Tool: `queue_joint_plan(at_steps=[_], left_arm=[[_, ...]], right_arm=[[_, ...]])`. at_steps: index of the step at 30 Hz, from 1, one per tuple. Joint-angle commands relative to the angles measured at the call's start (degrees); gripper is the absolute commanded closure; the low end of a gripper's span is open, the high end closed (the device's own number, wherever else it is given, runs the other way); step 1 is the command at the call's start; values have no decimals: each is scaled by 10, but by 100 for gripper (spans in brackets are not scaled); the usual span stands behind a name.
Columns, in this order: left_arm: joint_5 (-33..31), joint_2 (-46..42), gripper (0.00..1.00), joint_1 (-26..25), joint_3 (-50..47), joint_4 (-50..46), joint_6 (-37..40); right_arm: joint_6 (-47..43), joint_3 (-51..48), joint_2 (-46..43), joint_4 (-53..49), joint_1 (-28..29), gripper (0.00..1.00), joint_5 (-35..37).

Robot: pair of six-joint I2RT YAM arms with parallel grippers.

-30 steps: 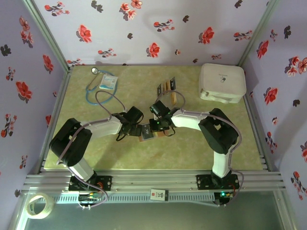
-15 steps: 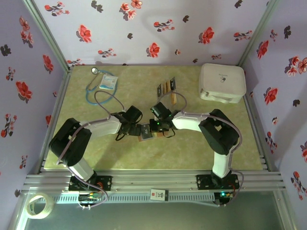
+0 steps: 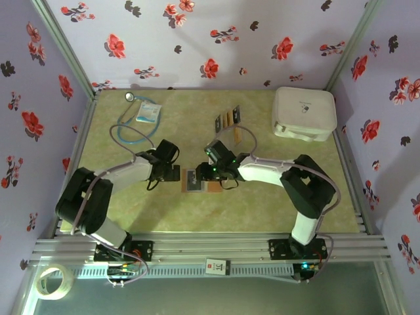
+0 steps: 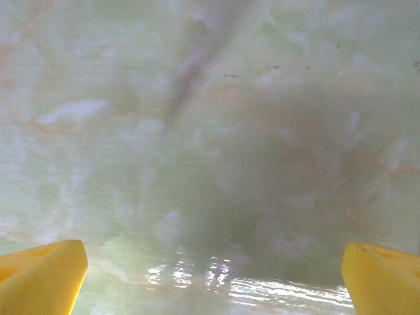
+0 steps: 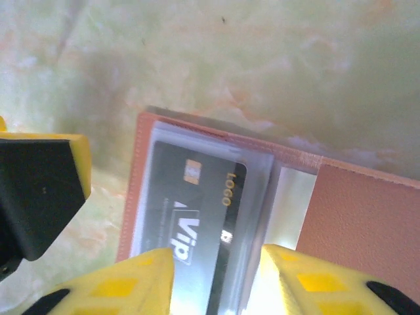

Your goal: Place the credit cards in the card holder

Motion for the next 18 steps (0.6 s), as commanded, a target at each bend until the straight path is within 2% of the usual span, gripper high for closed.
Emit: queue_joint_plan(at_steps=[1,9,18], left_arm=[[-7,-28,0,8,1,-30,13],[24,-74,0,10,-12,-17,26],[135,-100,0,1,-38,42,33]], right_arm=[[-18,2,-43,-34,-5,57,28],[-42,-36,-121,-86,-34,51,91],[-33,-121,-172,-83,-75,48,100]])
